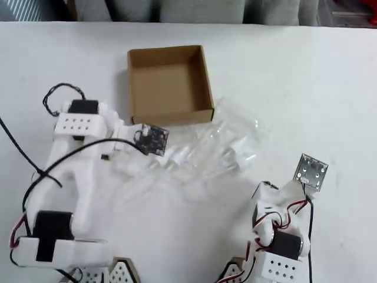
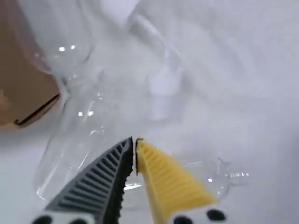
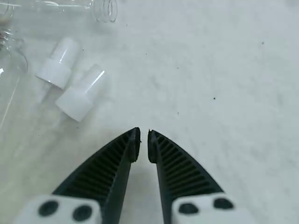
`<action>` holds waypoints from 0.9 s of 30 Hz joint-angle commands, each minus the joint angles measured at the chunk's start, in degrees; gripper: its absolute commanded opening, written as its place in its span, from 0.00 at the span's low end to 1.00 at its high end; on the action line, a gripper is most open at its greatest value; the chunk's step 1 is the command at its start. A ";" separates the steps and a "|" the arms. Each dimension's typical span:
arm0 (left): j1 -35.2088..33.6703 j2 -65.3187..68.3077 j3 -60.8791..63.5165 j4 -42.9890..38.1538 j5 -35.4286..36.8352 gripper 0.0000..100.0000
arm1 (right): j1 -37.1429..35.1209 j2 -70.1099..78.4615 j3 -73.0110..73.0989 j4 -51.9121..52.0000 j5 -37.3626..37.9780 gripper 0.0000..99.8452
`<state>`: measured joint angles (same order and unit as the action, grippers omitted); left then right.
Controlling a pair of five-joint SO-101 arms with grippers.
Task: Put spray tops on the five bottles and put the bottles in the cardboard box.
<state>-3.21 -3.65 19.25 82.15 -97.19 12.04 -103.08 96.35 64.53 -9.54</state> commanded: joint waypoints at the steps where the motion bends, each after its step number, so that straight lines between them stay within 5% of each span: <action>1: -2.51 0.31 -9.14 5.71 -2.73 0.12 | 0.31 -0.13 0.53 0.48 -0.26 0.01; 12: -7.08 0.40 -12.75 -0.88 -2.29 0.18 | 0.13 -0.13 0.53 0.48 -0.26 0.01; 17: -5.23 0.40 -10.46 -5.89 3.96 0.17 | 0.13 -0.13 0.53 0.48 -0.26 0.01; 27: -3.12 -0.04 -0.97 -16.00 -5.89 0.17 | 0.13 -0.13 0.53 0.48 -0.26 0.01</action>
<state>-7.34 -2.95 17.76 69.67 -99.74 12.04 -103.08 96.35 64.53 -9.54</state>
